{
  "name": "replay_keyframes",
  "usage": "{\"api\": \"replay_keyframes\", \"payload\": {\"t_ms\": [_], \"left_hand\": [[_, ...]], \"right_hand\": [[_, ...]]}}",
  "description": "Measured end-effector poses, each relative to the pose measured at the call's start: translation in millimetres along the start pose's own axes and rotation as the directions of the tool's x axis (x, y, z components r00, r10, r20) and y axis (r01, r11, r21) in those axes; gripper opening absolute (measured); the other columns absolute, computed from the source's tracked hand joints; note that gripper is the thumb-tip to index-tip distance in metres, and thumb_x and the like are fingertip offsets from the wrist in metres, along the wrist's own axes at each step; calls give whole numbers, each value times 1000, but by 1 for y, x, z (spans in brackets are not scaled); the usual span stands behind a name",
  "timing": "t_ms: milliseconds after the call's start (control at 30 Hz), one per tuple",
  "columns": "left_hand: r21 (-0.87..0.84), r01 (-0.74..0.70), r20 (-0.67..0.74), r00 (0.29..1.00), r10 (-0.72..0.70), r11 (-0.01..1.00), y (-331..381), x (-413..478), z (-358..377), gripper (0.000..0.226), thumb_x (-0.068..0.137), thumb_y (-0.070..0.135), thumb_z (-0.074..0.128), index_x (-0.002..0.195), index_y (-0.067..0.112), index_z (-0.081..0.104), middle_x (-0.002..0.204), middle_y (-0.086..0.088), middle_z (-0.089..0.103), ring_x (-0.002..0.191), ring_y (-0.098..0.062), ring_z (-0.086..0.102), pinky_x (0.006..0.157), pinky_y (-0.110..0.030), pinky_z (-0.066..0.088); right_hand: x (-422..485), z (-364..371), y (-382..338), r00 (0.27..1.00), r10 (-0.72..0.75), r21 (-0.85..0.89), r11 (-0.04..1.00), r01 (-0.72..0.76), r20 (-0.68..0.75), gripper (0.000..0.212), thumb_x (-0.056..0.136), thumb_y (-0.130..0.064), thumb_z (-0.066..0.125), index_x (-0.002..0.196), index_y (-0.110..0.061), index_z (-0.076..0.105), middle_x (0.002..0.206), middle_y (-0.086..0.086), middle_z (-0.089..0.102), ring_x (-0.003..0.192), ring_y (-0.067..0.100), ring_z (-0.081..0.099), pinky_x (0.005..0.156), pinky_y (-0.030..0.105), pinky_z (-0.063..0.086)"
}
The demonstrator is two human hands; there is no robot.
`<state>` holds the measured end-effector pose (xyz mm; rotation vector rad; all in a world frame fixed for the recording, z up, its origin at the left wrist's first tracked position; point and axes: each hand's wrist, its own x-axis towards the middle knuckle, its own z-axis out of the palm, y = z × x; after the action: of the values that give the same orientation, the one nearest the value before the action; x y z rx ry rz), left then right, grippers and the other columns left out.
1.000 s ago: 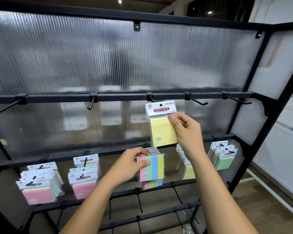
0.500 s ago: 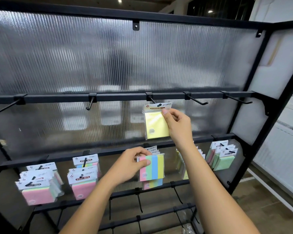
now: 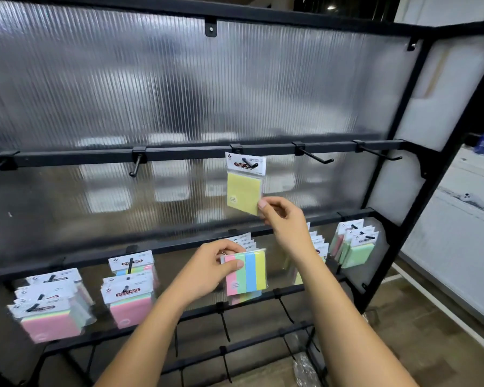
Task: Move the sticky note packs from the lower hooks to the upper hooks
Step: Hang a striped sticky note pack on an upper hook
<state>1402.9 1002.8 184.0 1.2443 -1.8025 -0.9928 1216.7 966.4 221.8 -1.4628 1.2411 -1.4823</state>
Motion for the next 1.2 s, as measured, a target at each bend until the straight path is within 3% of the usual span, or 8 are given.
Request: {"api": "replay_keyframes", "payload": {"t_ms": [233,300,433,633,867,1000,1133,1200], "left_hand": [[-72,-60,19,998,62,996,1,-1,10,19,85,12,71,93,29,69,92,6,69,87,-12,65,82,-33,54],[-113,-68,23,997,71,991,3,-2,17,19,86,11,70,94,28,69,92,10,69,86,-8,65,80,-27,52],[-168,-86,98,990,104,982,3,-5,34,20,87,10,68,94,29,69,92,8,71,85,-7,66,80,-26,53],[-189,-80,204,972,119,979,3,-10,56,16,87,14,69,100,25,69,94,-1,70,85,-10,65,80,-29,51],[-148,-27,204,977,57,989,4,-2,82,17,87,16,70,104,21,68,94,2,69,87,-10,63,83,-28,52],[-47,82,140,987,-74,996,1,8,106,18,86,27,71,103,21,67,96,1,68,79,-6,60,77,-24,51],[-9,278,115,954,-275,960,-2,18,133,48,71,64,69,94,22,67,84,1,72,76,-17,67,82,-40,55],[-34,296,81,953,-293,955,3,24,146,41,76,58,71,86,18,65,85,-7,73,74,-19,67,84,-44,55]], "right_hand": [[-76,-17,48,980,199,-137,971,-196,7,53,73,-71,65,78,-19,62,71,-2,62,71,16,56,76,41,54],[-94,-21,49,978,208,-192,960,-206,-8,44,83,-60,63,71,-19,55,62,-13,49,62,8,45,64,26,42],[-119,-30,50,987,152,-211,964,-160,-56,40,93,-43,60,66,-15,52,59,-12,40,60,8,36,58,26,29],[-140,-45,48,991,125,-103,986,-130,-54,16,98,-15,56,85,-9,61,62,-16,59,60,-2,49,58,14,38],[-133,-68,65,986,161,-28,986,-162,-36,13,100,-18,54,108,-16,65,77,3,63,73,16,53,67,33,42],[-120,-92,82,988,154,-64,986,-154,-3,17,99,-15,55,114,-12,63,63,-16,56,64,3,50,64,19,41],[-105,-119,93,988,147,-46,988,-145,50,17,99,-11,53,114,-13,60,57,-22,55,58,-5,49,60,10,39],[-96,-131,96,983,164,-31,986,-162,81,17,99,-11,54,114,-14,60,57,-21,54,58,-5,48,60,10,39]]}}
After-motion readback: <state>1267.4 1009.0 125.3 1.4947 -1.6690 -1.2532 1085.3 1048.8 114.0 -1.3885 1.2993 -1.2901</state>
